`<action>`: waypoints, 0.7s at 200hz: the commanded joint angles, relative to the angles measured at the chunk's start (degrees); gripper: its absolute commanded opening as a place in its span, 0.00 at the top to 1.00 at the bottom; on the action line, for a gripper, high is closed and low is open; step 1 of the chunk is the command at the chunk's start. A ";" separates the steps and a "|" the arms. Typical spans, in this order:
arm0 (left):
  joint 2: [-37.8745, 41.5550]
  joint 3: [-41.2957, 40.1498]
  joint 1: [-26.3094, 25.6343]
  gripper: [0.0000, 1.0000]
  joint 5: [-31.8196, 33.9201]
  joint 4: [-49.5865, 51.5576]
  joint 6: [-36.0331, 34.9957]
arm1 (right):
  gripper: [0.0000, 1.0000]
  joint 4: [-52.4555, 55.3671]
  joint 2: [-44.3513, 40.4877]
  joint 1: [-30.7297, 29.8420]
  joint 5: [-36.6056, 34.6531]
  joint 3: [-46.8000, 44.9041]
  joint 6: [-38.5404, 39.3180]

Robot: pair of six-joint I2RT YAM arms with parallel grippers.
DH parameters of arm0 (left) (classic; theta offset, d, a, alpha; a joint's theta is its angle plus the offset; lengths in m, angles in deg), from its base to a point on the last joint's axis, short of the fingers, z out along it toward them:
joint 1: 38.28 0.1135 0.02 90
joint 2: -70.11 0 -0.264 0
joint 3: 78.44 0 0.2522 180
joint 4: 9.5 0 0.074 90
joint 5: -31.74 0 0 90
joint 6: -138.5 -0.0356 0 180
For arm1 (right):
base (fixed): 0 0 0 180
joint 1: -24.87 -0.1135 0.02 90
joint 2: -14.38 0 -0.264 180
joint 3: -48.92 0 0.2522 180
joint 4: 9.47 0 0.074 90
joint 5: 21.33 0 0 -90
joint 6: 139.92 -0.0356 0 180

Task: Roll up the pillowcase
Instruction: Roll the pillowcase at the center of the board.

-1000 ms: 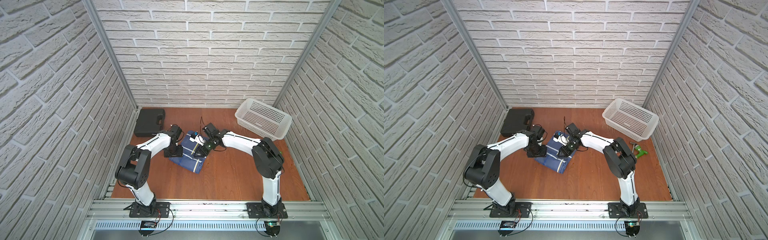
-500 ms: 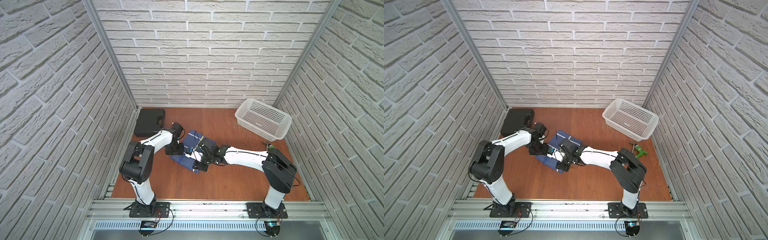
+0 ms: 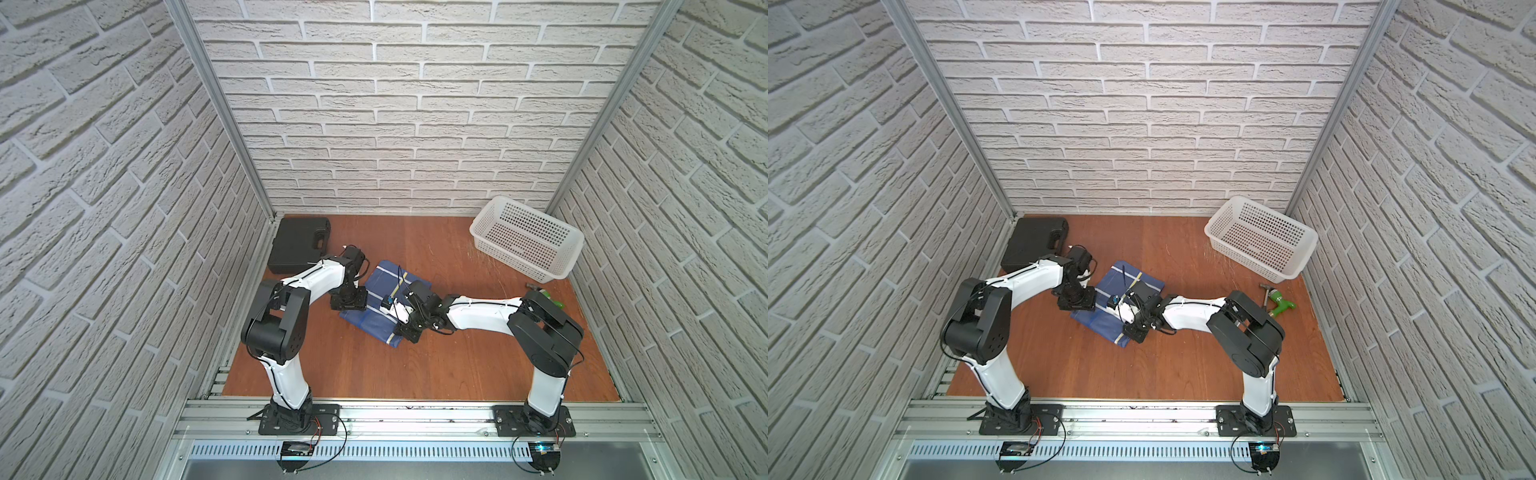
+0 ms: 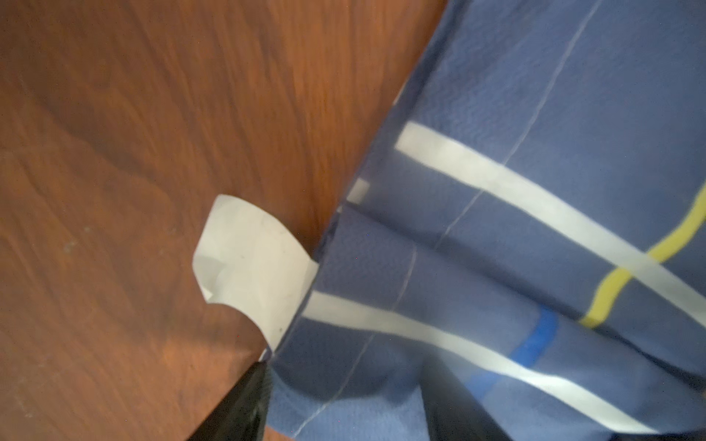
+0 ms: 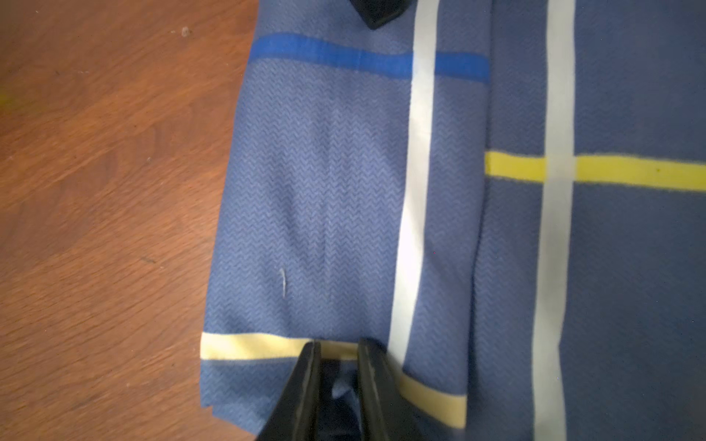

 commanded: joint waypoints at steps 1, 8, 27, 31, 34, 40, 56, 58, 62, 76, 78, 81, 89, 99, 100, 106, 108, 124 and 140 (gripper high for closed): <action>-1.40 1.37 1.53 0.34 -0.02 0.03 -1.38 | 0.76 4.57 -2.91 -1.57 -1.28 -0.83 0.18; -1.80 1.58 1.66 0.34 -0.20 0.06 -1.46 | 0.75 4.97 -4.20 -2.11 -2.00 -0.45 0.61; -2.63 1.93 1.74 0.34 -0.78 0.08 -1.66 | 0.68 5.18 -7.52 -4.45 -4.47 0.79 2.43; -2.87 1.96 1.73 0.34 -0.85 0.03 -1.67 | 0.66 4.88 -8.01 -5.04 -4.99 0.96 2.90; -3.00 1.95 1.73 0.34 -0.93 -0.01 -1.62 | 0.64 4.46 -8.34 -5.57 -5.44 0.98 3.21; -3.18 2.08 1.73 0.34 -1.10 -0.04 -1.75 | 0.61 3.73 -8.68 -6.57 -6.73 0.98 3.93; -3.52 2.29 1.82 0.34 -1.73 -0.08 -1.80 | 0.54 2.09 -8.08 -9.18 -9.67 1.76 6.15; -3.59 2.30 1.82 0.34 -1.75 -0.11 -1.81 | 0.53 1.86 -7.80 -9.42 -10.03 1.88 6.47; -3.61 2.35 1.84 0.34 -1.82 -0.08 -1.89 | 0.52 1.35 -7.24 -9.99 -10.87 2.23 6.91; -3.93 2.47 1.98 0.34 -2.29 -0.02 -1.97 | 0.45 -0.10 -4.97 -11.99 -15.93 3.62 9.17; -3.91 2.49 2.06 0.34 -2.40 0.06 -2.01 | 0.43 -0.49 -4.60 -12.18 -16.80 3.80 9.73; -3.95 2.54 2.08 0.34 -2.45 0.07 -2.05 | 0.42 -0.93 -4.11 -12.62 -18.12 4.08 10.26; -3.92 2.53 2.17 0.34 -2.51 0.09 -2.14 | 0.39 -2.08 -2.63 -13.71 -21.26 4.92 11.44; -3.94 2.54 2.24 0.34 -2.83 0.25 -2.41 | 0.36 -3.44 -1.03 -14.76 -24.88 5.81 12.44; -3.95 2.55 2.25 0.34 -2.87 0.27 -2.39 | 0.36 -3.57 -0.86 -14.91 -25.19 5.90 12.56; -4.03 2.55 2.31 0.34 -2.98 0.33 -2.48 | 0.33 -4.26 -0.10 -15.51 -27.03 6.23 13.18; -4.04 2.51 2.34 0.34 -3.05 0.39 -2.57 | 0.33 -4.48 0.15 -15.70 -27.62 6.34 13.46; -3.80 2.55 2.50 0.34 -3.40 0.55 -2.82 | 0.29 -5.16 2.14 -17.10 -31.61 7.19 15.16; -3.97 2.63 2.70 0.34 -3.82 0.69 -3.05 | 0.28 -4.63 4.36 -18.32 -35.41 8.71 16.64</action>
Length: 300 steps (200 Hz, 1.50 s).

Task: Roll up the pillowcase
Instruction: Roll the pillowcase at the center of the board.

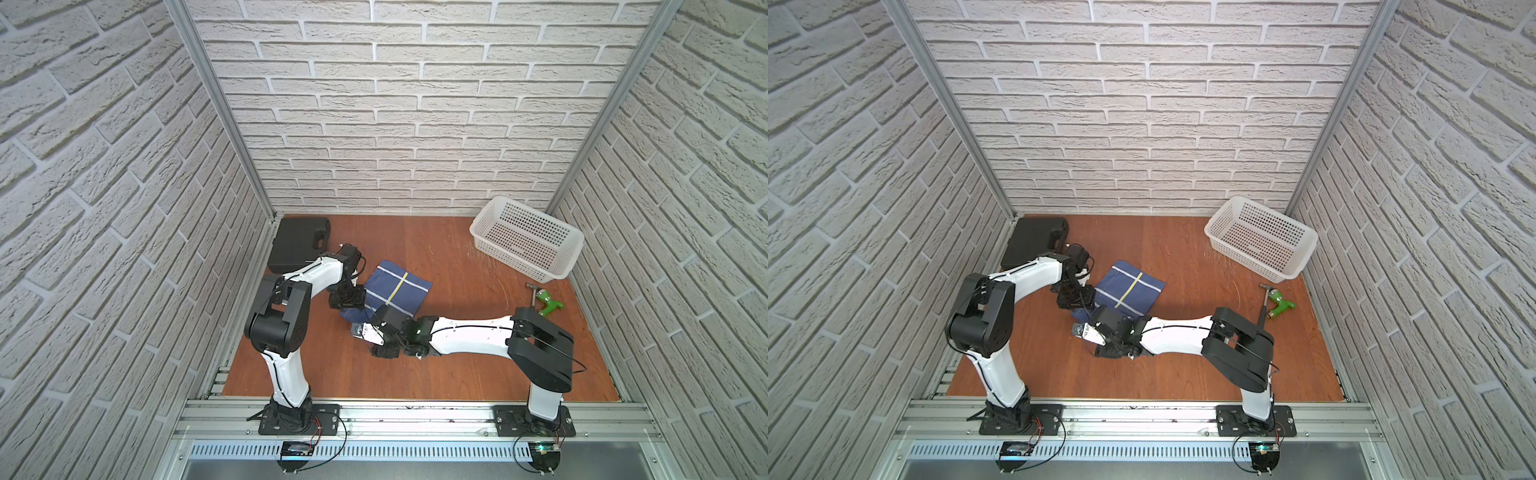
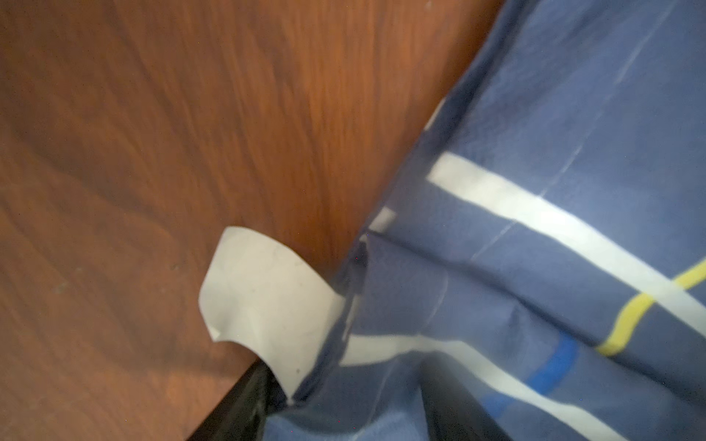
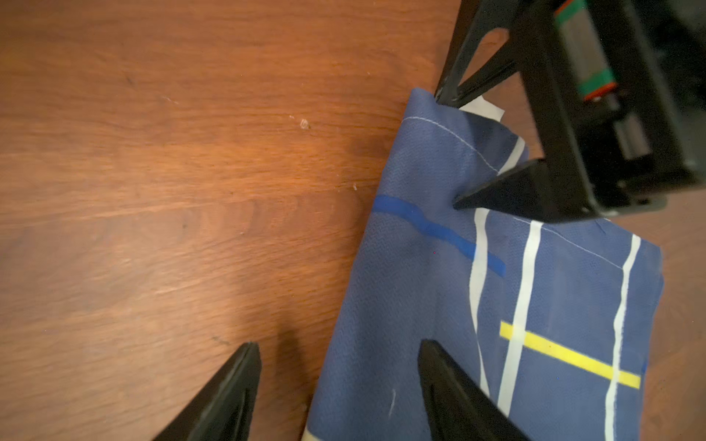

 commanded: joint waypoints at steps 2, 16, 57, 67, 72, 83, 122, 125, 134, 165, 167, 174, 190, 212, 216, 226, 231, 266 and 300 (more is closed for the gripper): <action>-1.10 0.81 0.73 0.34 -1.12 0.63 -1.01 | 0.28 -2.19 2.71 -1.70 -9.90 2.62 4.13; -0.94 0.80 0.98 0.34 -1.44 0.63 -1.19 | 0.28 -1.08 4.48 -2.35 -14.34 3.62 4.85; 0.00 1.60 1.43 0.33 -2.18 1.10 -1.54 | 0.45 1.96 7.00 -2.54 -19.12 5.63 5.70; 0.50 1.98 1.41 0.33 -2.21 1.30 -1.55 | 0.56 3.19 7.05 -2.58 -19.12 6.40 5.21; 0.78 2.13 1.43 0.33 -2.19 1.41 -1.37 | 0.63 3.83 6.81 -2.54 -18.72 6.72 4.68; 1.96 2.60 1.39 0.32 -1.87 1.87 -1.41 | 0.75 4.74 5.40 -2.47 -16.71 6.99 2.83; 7.19 4.87 1.34 0.30 0.56 4.47 -1.68 | 0.91 9.59 -1.32 0.02 -1.39 7.97 -8.72; 7.63 5.05 1.27 0.30 0.80 4.66 -1.80 | 0.91 10.13 -1.59 0.39 0.07 8.01 -9.51; 9.09 5.52 1.00 0.29 1.98 5.08 -2.05 | 0.93 11.40 -2.74 1.23 3.90 8.32 -11.94; 13.28 6.34 0.66 0.28 3.65 6.68 -1.98 | 0.93 13.64 -5.32 6.11 20.55 8.60 -21.74; 13.48 6.38 0.65 0.28 3.69 6.79 -1.98 | 0.93 13.48 -5.46 6.44 21.22 8.47 -22.38; 14.12 6.55 0.58 0.28 3.91 7.09 -1.87 | 0.93 13.04 -5.80 7.81 25.62 8.17 -24.48; 15.23 6.79 0.39 0.28 4.18 7.78 -1.90 | 0.93 10.50 -6.20 11.13 33.50 6.64 -29.26; 16.40 6.68 0.14 0.27 4.40 8.17 -1.51 | 0.93 7.97 -5.05 15.22 41.96 5.92 -33.23; 16.57 6.64 0.03 0.27 4.32 8.17 -1.53 | 0.93 7.41 -4.75 15.94 43.44 5.81 -33.79; 16.84 6.57 -0.14 0.27 4.40 8.48 -1.51 | 0.93 5.35 -3.84 17.74 46.92 5.41 -35.59; 16.85 6.64 -0.32 0.27 4.40 8.61 -1.43 | 0.93 4.12 -3.39 18.47 48.58 5.20 -36.64; 17.10 6.53 -0.94 0.27 4.49 9.32 -1.24 | 0.91 -1.94 -0.04 23.42 57.39 4.50 -41.69; 16.69 6.76 -1.88 0.27 4.27 9.91 -1.09 | 0.89 -7.62 2.64 26.38 61.26 2.51 -45.70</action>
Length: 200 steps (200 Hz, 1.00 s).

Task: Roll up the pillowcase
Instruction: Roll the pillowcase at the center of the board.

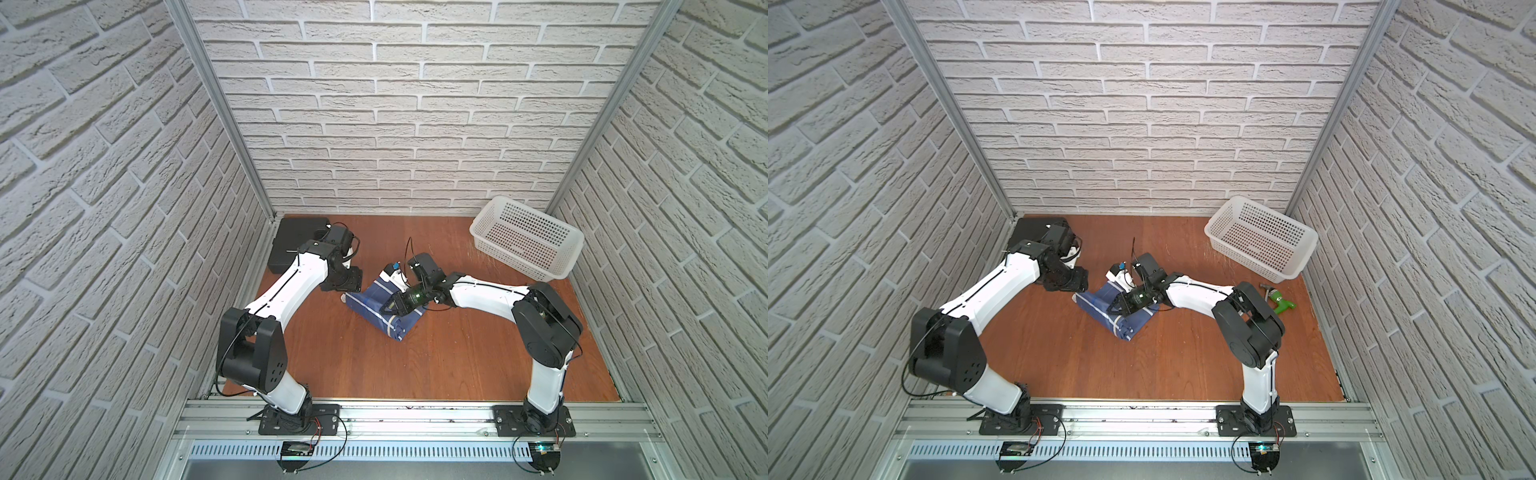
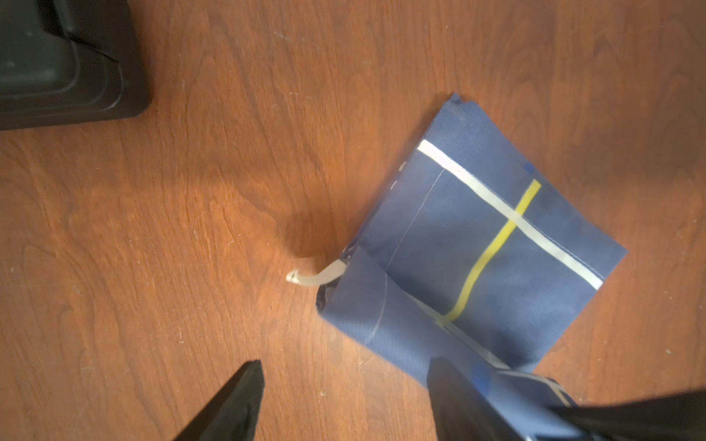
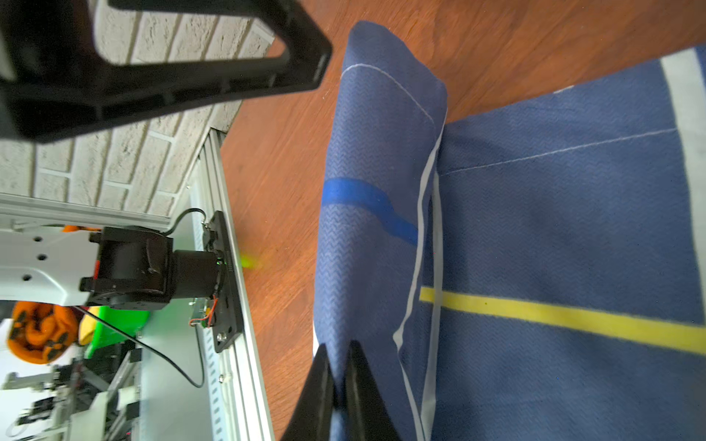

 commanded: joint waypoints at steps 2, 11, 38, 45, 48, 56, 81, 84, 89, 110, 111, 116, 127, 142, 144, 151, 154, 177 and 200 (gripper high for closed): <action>1.25 0.45 -0.83 0.27 0.41 1.51 -0.14 | 0.89 -8.24 1.33 1.53 7.08 -2.37 -5.51; 1.08 0.46 -0.99 0.27 0.43 1.60 -0.04 | 0.89 -10.05 1.64 2.03 7.41 -3.30 -6.71; 0.55 0.19 -1.30 0.27 -0.27 1.38 0.01 | 0.88 -16.40 2.40 3.16 7.89 -6.53 -11.43; 0.31 0.04 -1.55 0.27 -0.74 1.09 -0.06 | 0.88 -16.92 2.62 3.18 7.65 -7.00 -11.83; 0.17 -0.01 -1.64 0.27 -0.92 1.00 -0.06 | 0.88 -17.22 2.70 3.18 7.52 -7.22 -11.98; -0.38 -0.08 -2.02 0.27 -1.28 0.83 0.23 | 0.88 -18.11 2.81 3.16 7.16 -7.92 -12.45; -1.67 -0.73 -3.69 0.27 -2.66 0.05 0.80 | 0.87 -21.64 3.08 3.83 5.84 -10.24 -14.17; -1.67 -0.77 -3.91 0.27 -2.92 -0.05 0.88 | 0.87 -21.74 3.08 3.95 5.65 -10.41 -14.07; -1.97 -1.03 -4.17 0.27 -3.12 -0.19 1.01 | 0.86 -21.65 3.08 4.10 5.40 -10.62 -13.76; -2.93 -1.93 -4.69 0.27 -4.23 -0.93 1.16 | 0.82 -20.06 4.72 4.23 3.84 -10.25 -11.22; -3.01 -2.03 -4.71 0.27 -4.32 -1.03 1.21 | 0.82 -19.94 4.82 4.23 3.78 -10.23 -11.08; -3.36 -2.15 -4.72 0.27 -4.56 -1.24 1.26 | 0.81 -19.41 4.96 4.19 3.59 -10.06 -10.51; -4.23 -2.46 -4.73 0.27 -4.74 -1.86 1.02 | 0.78 -18.62 5.21 4.23 2.95 -9.69 -9.47; -5.62 -2.49 -4.56 0.27 -4.76 -2.79 0.73 | 0.77 -17.36 5.36 4.32 1.54 -9.37 -7.92; -5.80 -2.48 -4.57 0.28 -4.79 -2.90 0.67 | 0.77 -17.05 5.36 4.32 1.33 -9.30 -7.75; -6.50 -2.22 -4.55 0.27 -4.85 -3.34 0.32 | 0.76 -16.31 5.35 4.32 0.52 -9.33 -6.93; -6.80 -2.21 -4.51 0.28 -4.85 -3.44 0.15 | 0.76 -16.16 5.28 4.32 0.27 -9.33 -6.71; -9.07 -1.79 -4.08 0.27 -5.29 -4.31 -0.42 | 0.76 -14.38 4.37 4.32 -1.52 -9.41 -4.79; -11.48 -1.54 -2.66 0.28 -5.79 -5.63 -1.02 | 0.71 -12.66 2.99 4.15 -3.33 -9.42 -2.90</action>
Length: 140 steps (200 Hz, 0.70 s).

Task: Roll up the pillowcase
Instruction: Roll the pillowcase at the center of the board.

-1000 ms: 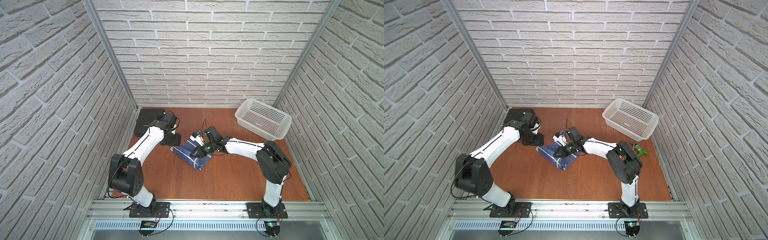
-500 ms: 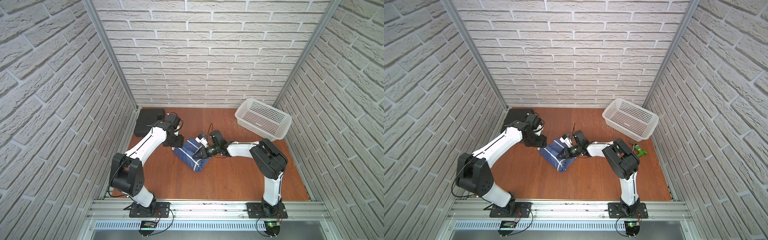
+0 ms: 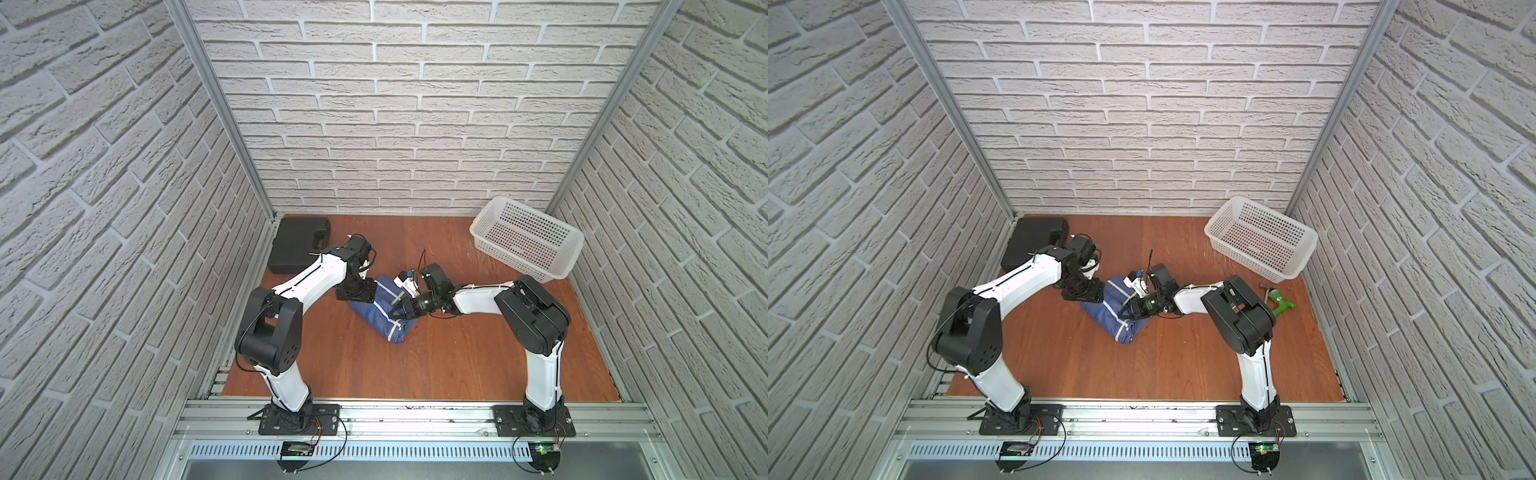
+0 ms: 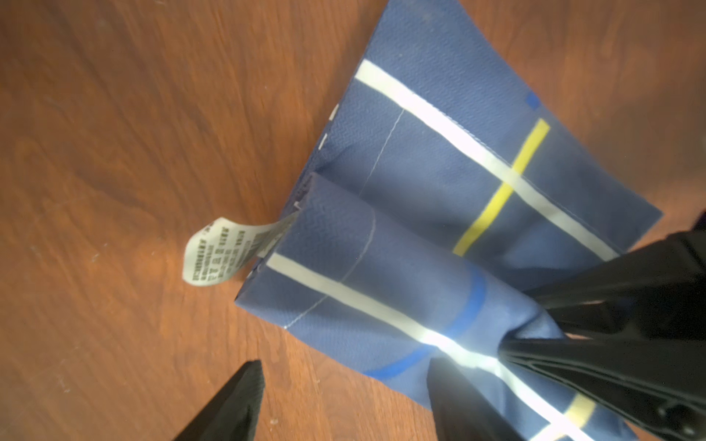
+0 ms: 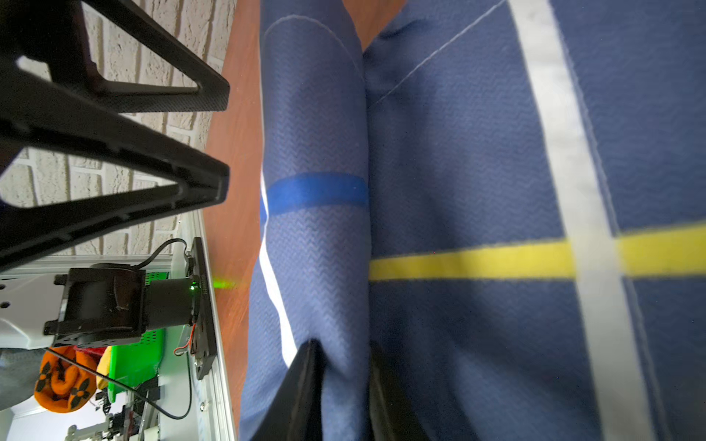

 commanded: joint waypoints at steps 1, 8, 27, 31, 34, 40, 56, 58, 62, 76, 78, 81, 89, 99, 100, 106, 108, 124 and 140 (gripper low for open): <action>-2.45 0.25 1.89 0.28 -1.11 -2.12 -1.29 | 0.71 2.77 -2.39 0.00 -3.08 0.53 3.89; -3.29 0.64 2.14 0.28 -1.24 -2.22 -1.48 | 0.70 3.25 -3.30 -0.14 -3.61 0.40 4.47; -5.62 1.69 2.57 0.28 -0.87 -2.03 -2.44 | 0.67 5.00 -5.84 -0.67 -5.56 -0.21 6.55; -6.05 1.83 2.67 0.28 -0.86 -2.03 -2.64 | 0.66 5.71 -6.65 -0.79 -6.24 -0.26 7.31; -6.36 1.93 2.72 0.28 -0.85 -2.03 -2.73 | 0.65 6.38 -7.15 -0.99 -6.73 -0.34 7.73; -7.01 2.01 2.81 0.28 -1.00 -2.12 -2.85 | 0.64 7.96 -8.19 -1.38 -8.01 -0.35 9.03; -8.50 2.24 3.23 0.28 -1.35 -2.55 -3.03 | 0.61 11.26 -11.14 -2.45 -10.95 -0.51 12.35; -8.69 2.24 3.23 0.28 -1.37 -2.58 -3.08 | 0.60 11.78 -11.46 -2.58 -11.15 -0.50 12.70; -9.03 2.32 3.39 0.28 -1.38 -2.55 -3.03 | 0.60 12.76 -12.07 -2.83 -11.95 -0.44 13.43; -9.85 2.66 3.60 0.29 -1.70 -2.72 -3.16 | 0.59 17.11 -14.51 -4.18 -15.85 -0.01 16.76; -10.00 2.65 3.65 0.29 -1.77 -2.80 -3.22 | 0.59 17.68 -15.11 -4.50 -16.60 0.00 17.52; -10.16 2.68 3.67 0.29 -1.88 -2.78 -3.24 | 0.59 18.52 -15.85 -5.07 -17.71 -0.07 18.41; -10.53 2.95 3.56 0.29 -1.91 -2.82 -3.43 | 0.58 20.12 -17.71 -6.56 -20.56 -0.21 20.64; -10.97 3.27 3.73 0.29 -2.06 -2.60 -3.58 | 0.58 21.81 -19.53 -8.73 -23.83 -0.42 23.38; -11.00 3.28 3.74 0.29 -2.07 -2.59 -3.60 | 0.58 21.86 -19.62 -8.94 -24.31 -0.43 23.62; -11.12 3.53 3.84 0.29 -2.11 -2.51 -3.70 | 0.58 22.24 -20.83 -10.26 -26.54 -0.88 24.90; -11.19 3.55 3.84 0.29 -2.13 -2.48 -3.72 | 0.58 22.15 -21.20 -10.70 -27.29 -1.10 25.27; -11.35 3.65 4.01 0.29 -2.42 -2.36 -4.14 | 0.59 21.39 -23.06 -13.38 -30.64 -2.34 27.37; -11.66 3.82 4.19 0.29 -2.43 -1.89 -4.53 | 0.62 20.96 -22.97 -14.92 -30.98 -2.81 28.85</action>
